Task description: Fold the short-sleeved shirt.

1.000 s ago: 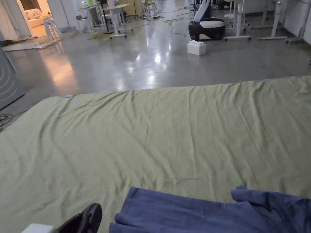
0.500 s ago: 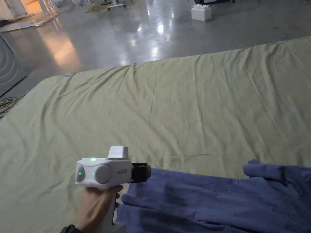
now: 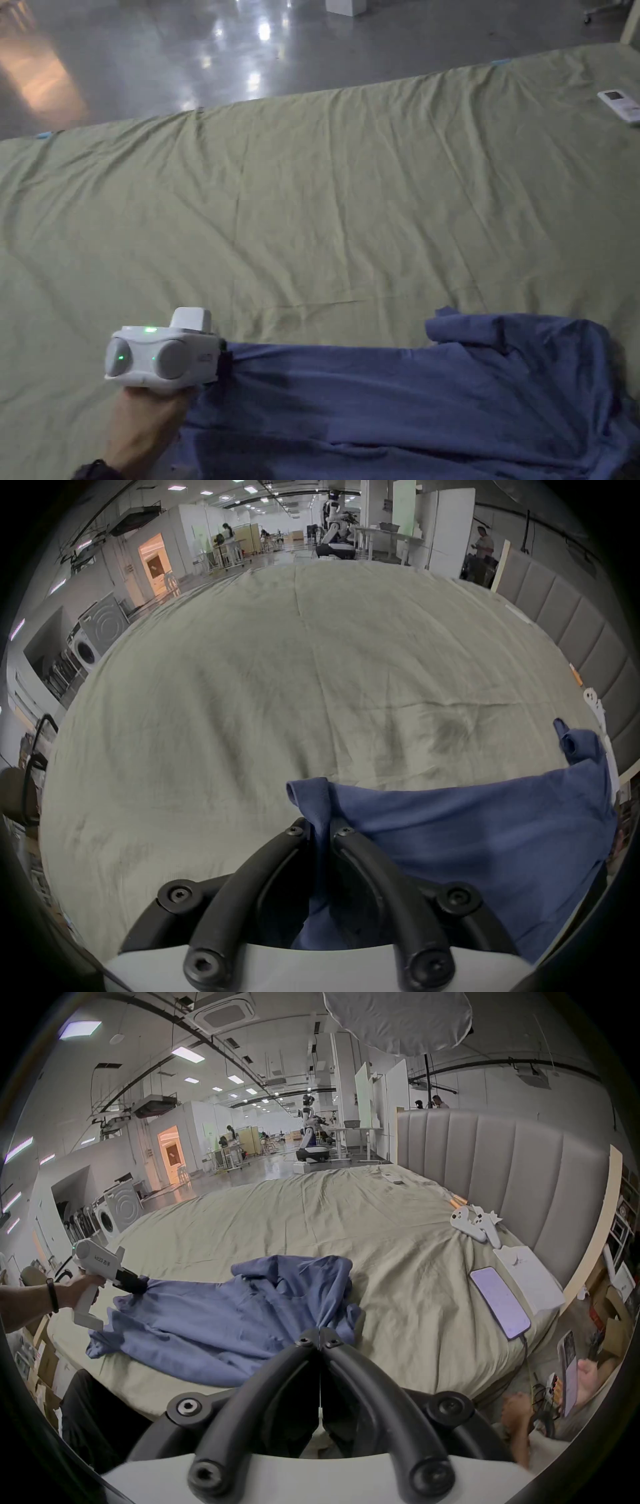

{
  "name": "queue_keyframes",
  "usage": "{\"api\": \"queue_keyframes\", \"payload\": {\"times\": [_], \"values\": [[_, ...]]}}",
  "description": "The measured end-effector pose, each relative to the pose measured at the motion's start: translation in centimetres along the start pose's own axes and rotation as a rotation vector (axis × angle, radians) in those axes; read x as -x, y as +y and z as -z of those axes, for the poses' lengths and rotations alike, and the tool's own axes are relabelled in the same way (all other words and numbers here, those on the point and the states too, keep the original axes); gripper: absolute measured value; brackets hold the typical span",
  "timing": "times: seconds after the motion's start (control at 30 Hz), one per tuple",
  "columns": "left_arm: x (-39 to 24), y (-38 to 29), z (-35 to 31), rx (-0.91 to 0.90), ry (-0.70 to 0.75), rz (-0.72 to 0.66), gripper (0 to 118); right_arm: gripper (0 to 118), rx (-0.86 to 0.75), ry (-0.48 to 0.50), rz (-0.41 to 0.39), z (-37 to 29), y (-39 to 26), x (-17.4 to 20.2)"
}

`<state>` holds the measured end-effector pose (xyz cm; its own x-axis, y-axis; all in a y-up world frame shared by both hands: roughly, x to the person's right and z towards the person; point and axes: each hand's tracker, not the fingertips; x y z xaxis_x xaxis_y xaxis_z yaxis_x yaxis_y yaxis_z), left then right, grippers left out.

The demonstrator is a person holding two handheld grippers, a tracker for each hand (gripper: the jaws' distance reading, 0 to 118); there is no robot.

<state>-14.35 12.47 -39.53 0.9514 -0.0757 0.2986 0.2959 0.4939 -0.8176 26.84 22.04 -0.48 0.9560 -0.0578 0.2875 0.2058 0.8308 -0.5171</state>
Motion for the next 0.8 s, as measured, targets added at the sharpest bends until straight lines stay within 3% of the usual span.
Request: {"api": "queue_keyframes", "payload": {"times": [0.1, 0.13, 0.2, 0.23, 0.33, 0.43, 0.57, 0.7, 0.77, 0.8], "values": [[-1.0, 0.1, 0.7, 0.0, 0.041, 0.063, 9, 4, -0.001, -0.007, -0.019, 2.3, 2.6, -1.2], [-1.1, 0.0, 1.0, 0.006, 0.043, 0.058, 9, 15, 0.007, 0.001, -0.023, 3.5, 4.2, -1.4], [-0.9, 0.3, 1.4, 0.021, 0.039, 0.055, 9, 67, 0.043, 0.022, -0.028, 7.0, 6.2, -2.3], [-0.7, 0.5, 1.5, 0.03, 0.033, 0.047, 8, 79, 0.07, 0.017, -0.016, 9.2, 7.0, -2.9], [-0.9, 0.7, 1.0, 0.035, 0.032, 0.05, 8, 82, 0.167, 0.02, 0.008, 15.7, 8.6, -4.2], [-0.9, 0.7, 0.8, 0.038, 0.023, 0.043, 8, 82, 0.248, -0.015, -0.036, 20.8, 8.6, -4.5], [-1.1, 0.2, 0.5, 0.036, 0.011, 0.047, 8, 80, 0.363, 0.038, 0.036, 24.4, 7.0, -4.6], [-1.2, 0.1, 0.4, 0.031, 0.012, 0.052, 9, 34, 0.379, 0.035, 0.071, 25.5, 5.8, -4.8], [-1.3, -0.2, 0.2, 0.028, 0.01, 0.048, 9, 22, 0.365, 0.029, 0.134, 25.0, 5.9, -5.0], [-1.1, -0.3, 0.0, 0.02, 0.005, 0.047, 9, 11, 0.358, 0.047, 0.157, 24.7, 5.9, -5.1]]}}
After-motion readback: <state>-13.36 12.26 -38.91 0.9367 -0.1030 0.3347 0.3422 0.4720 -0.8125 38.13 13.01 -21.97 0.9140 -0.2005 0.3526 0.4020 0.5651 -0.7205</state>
